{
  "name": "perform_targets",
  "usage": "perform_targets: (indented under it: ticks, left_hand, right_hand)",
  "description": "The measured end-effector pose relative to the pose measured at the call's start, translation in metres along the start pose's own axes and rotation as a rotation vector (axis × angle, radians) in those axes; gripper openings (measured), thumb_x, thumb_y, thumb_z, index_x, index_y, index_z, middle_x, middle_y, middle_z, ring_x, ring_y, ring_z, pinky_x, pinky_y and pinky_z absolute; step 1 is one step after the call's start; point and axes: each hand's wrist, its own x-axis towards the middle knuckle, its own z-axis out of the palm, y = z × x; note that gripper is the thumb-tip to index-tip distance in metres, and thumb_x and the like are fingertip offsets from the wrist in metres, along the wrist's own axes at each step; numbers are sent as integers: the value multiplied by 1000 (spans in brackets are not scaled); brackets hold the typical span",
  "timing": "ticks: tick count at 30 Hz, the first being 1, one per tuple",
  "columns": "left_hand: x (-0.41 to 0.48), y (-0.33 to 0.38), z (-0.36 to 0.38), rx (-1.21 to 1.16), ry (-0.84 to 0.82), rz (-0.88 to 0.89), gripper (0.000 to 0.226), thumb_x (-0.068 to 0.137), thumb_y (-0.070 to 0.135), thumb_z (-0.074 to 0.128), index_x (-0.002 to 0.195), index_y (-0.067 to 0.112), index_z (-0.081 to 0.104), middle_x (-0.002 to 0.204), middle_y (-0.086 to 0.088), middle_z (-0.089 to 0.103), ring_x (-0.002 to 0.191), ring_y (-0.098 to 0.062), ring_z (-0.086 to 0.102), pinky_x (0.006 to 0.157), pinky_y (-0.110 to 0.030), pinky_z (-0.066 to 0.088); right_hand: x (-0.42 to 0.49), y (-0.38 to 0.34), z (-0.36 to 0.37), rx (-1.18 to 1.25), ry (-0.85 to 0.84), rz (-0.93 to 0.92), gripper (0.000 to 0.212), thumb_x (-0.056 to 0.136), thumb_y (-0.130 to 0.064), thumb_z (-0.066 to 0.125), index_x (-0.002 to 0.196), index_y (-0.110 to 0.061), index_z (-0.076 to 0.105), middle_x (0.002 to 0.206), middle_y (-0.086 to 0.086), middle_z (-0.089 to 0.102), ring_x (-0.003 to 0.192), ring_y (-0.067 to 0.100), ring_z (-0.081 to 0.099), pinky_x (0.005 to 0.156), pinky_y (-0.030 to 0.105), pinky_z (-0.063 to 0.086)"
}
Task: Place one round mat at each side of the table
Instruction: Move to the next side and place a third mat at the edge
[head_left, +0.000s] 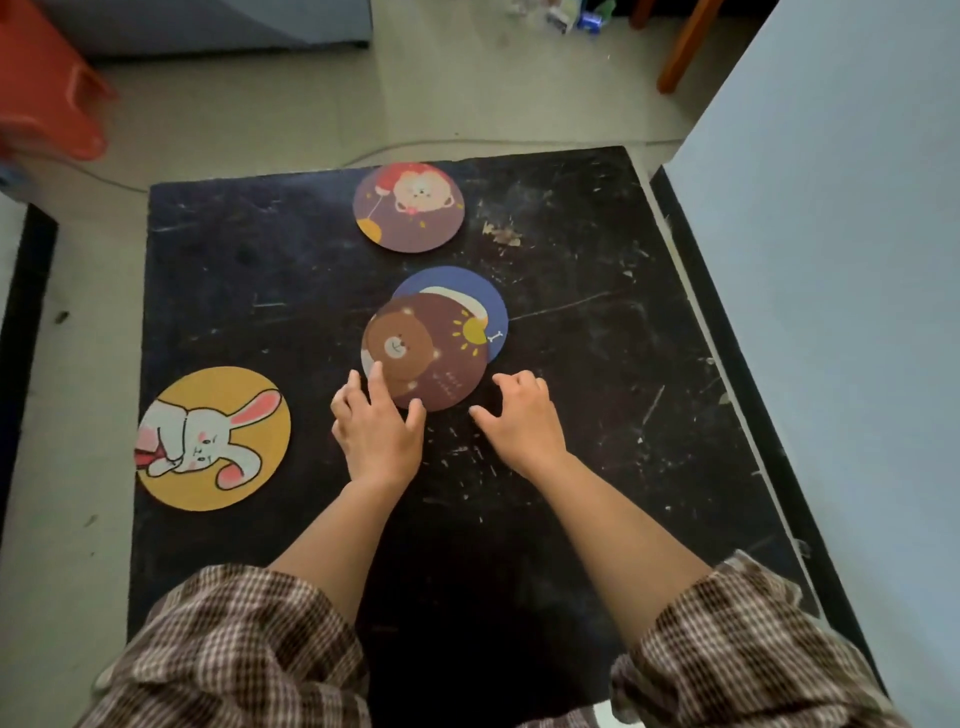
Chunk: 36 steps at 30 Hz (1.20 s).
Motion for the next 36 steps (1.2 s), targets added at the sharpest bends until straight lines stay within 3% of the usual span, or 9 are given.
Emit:
perform_targets:
  ticks: [8,13,16,18,22,25,27,31,36]
  left_hand:
    - [29,5,1,-238,96,-21,60,90,29,55,143,22,30,142,-8,44,134,-26,26,106,-49,29]
    - [33,13,-3,-365,195,-76,49,88,20,58,134,20,43,129,-9,53,120,-26,44,94,-41,45]
    - [38,19,-10,-528,207,-195,50,86,16,63,133,19,45,123,-9,55,99,-13,55,79,-27,48]
    - [40,21,-13,-601,197,-265,54,84,12,66,134,16,46,120,-9,60,92,-10,57,75,-24,48]
    - [30,23,-16,-743,67,-340,48,81,12,65,129,14,55,113,-2,65,87,-6,58,63,-18,47]
    - [9,19,-17,-916,-63,-369,41,80,11,61,121,18,60,91,13,62,81,-4,57,61,-21,47]
    - [-11,15,-16,-970,-118,-382,34,79,11,58,111,22,62,89,11,63,84,-8,60,60,-22,48]
    - [-62,7,-5,-1030,-109,-448,10,80,20,56,87,22,63,92,1,66,83,-13,62,60,-30,53]
    - [-129,-5,21,-1049,-26,-567,17,82,25,63,97,19,64,92,-1,66,84,-15,63,57,-27,50]
  right_hand:
    - [20,-18,11,200,19,126,45,88,-37,57,122,-8,57,117,7,52,112,19,45,82,29,41]
    - [24,-29,11,596,136,386,25,83,-27,66,105,-16,59,105,3,59,83,9,52,59,14,37]
    - [26,-34,8,821,94,475,36,79,-20,71,109,-19,51,101,3,62,86,15,60,70,29,54]
    - [28,-34,5,842,52,496,41,79,-16,71,113,-18,49,102,6,63,90,21,63,81,40,56]
    - [27,-23,-4,794,65,428,30,82,-5,63,107,-17,56,100,5,63,90,20,63,80,42,57]
    - [15,-5,-14,796,8,349,27,85,-2,58,99,-24,56,98,4,62,86,17,62,68,34,59]
    - [2,10,-21,830,-45,318,27,85,0,57,95,-25,56,97,7,62,83,17,64,60,28,57]
    - [-30,41,-33,885,-143,251,28,84,4,55,87,-24,58,93,14,67,77,19,67,53,26,55]
    - [-72,81,-41,856,-279,210,26,84,7,53,93,-16,61,90,14,69,76,19,68,53,27,55]
